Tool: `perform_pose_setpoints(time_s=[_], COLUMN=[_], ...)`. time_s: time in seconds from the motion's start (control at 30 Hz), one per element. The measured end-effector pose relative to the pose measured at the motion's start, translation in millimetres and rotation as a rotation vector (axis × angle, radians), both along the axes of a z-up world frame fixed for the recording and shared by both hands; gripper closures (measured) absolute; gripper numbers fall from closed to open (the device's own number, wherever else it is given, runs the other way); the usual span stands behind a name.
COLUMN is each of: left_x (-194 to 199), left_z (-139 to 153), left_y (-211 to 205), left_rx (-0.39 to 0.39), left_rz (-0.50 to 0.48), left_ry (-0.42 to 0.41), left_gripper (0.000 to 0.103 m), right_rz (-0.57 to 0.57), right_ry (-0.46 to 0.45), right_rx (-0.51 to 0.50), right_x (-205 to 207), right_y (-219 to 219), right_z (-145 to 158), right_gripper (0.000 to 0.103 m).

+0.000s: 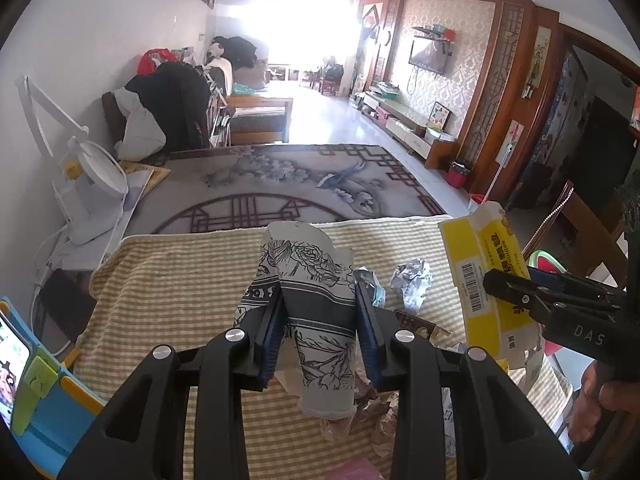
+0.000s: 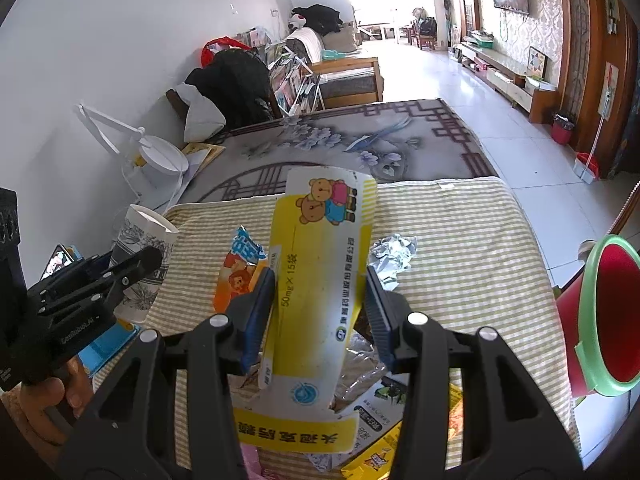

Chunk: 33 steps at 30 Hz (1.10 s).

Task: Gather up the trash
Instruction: 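Lift the paper cup and yellow bag up above the table with both grippers, then carry the cup and bag over the red bucket and open both grippers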

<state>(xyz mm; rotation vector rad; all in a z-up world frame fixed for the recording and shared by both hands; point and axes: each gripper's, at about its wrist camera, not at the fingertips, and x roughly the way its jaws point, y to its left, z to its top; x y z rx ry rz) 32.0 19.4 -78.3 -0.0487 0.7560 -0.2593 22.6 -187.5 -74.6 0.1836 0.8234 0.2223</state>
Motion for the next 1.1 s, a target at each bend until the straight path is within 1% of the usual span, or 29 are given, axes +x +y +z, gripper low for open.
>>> perform_pose_setpoints(time_s=[0.2, 0.47, 0.53, 0.63, 0.7, 0.8, 0.87, 0.97, 1.1], left_x=[-2.2, -10.3, -10.0, -5.8, -4.6, -6.1, -6.2, -10.6, -16.7], left_z=[-3.2, -7.9, -12.7, -24.1, -26.7, -21.1, -17.7, -10.8, -5.4], left_y=[-3.5, -17.1, -20.5, -21.0, -23.4, -33.1, -40.1, -59.5, -85.4], left_rx=[0.003, 0.011, 0.032, 0.019, 0.009, 0.022, 0.022, 0.034, 0.026], left_rz=[-0.012, -0.019, -0.002, 0.016, 0.029, 0.046, 0.051, 0.066, 0.094], left_ry=[0.011, 0.026, 0.042, 0.091, 0.110, 0.092, 0.086, 0.067, 0.059], left_gripper=[0.072, 0.072, 0.072, 0.072, 0.072, 0.072, 0.072, 0.072, 0.072], right_rz=[-0.018, -0.013, -0.013, -0.014, -0.010, 0.023, 0.037, 0.051, 0.066], right_ry=[0.002, 0.013, 0.024, 0.050, 0.031, 0.002, -0.008, -0.026, -0.060], right_rx=[0.009, 0.015, 0.032, 0.049, 0.054, 0.026, 0.037, 0.049, 0.033], right_x=[-3.8, -5.3, -4.6, -2.0, -3.4, -2.9, -2.5, -3.9, -6.7], right_y=[-10.5, -17.4, -20.0, -27.5, -32.1, -35.8, -43.0, -58.7, -94.0], right_z=[-1.5, -6.4, -8.6, -16.6, -16.0, -10.9, -9.3, -6.2, 5.8], right_gripper=[0.059, 0.059, 0.059, 0.059, 0.059, 0.059, 0.059, 0.059, 0.059])
